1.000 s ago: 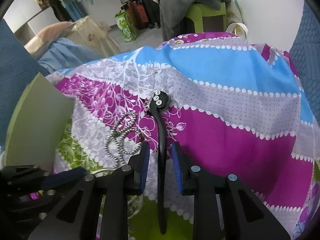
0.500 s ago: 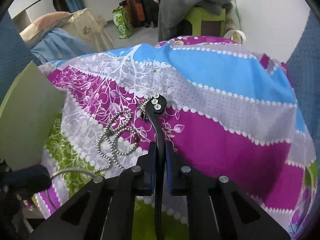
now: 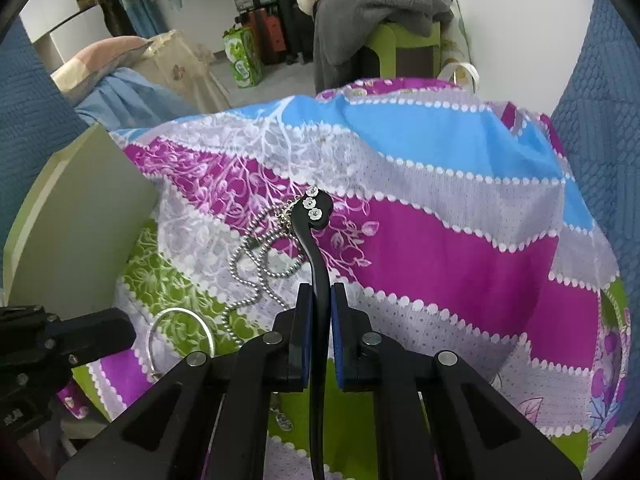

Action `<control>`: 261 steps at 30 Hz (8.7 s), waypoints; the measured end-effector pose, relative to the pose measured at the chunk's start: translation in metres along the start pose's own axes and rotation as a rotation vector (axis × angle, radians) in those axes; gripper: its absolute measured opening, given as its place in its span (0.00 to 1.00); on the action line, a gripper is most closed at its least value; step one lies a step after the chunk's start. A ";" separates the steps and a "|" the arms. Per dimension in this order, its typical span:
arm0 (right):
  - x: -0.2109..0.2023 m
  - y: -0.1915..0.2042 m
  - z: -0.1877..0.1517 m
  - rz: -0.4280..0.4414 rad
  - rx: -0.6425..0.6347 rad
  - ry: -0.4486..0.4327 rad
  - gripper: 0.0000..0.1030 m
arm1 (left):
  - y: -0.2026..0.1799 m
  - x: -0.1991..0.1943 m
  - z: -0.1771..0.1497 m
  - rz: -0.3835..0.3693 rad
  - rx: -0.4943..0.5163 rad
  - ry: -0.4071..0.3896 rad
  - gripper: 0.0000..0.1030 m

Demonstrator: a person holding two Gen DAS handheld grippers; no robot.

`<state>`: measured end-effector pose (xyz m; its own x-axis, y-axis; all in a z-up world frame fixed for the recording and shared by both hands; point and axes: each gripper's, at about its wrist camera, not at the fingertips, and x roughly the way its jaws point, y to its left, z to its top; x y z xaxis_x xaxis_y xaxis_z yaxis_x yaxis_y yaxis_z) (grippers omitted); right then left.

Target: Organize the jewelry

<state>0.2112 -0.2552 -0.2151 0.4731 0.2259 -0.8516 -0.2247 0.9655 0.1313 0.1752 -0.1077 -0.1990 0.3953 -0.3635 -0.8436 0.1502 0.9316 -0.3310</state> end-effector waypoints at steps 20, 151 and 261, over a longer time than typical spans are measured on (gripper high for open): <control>0.002 -0.019 -0.004 0.037 0.065 0.017 0.07 | -0.012 0.047 -0.029 0.208 0.195 0.046 0.69; 0.004 0.093 -0.027 -0.132 0.036 0.036 0.02 | 0.159 -0.211 -0.019 0.162 -0.137 -0.226 0.80; -0.280 0.240 0.062 0.061 -0.058 -0.469 1.00 | 0.111 -0.341 -0.019 0.309 -0.061 -0.410 0.83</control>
<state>0.0774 -0.0792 0.0863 0.7877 0.3291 -0.5208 -0.3049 0.9428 0.1347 0.0402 0.1197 0.0435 0.7374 -0.0283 -0.6749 -0.0784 0.9888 -0.1271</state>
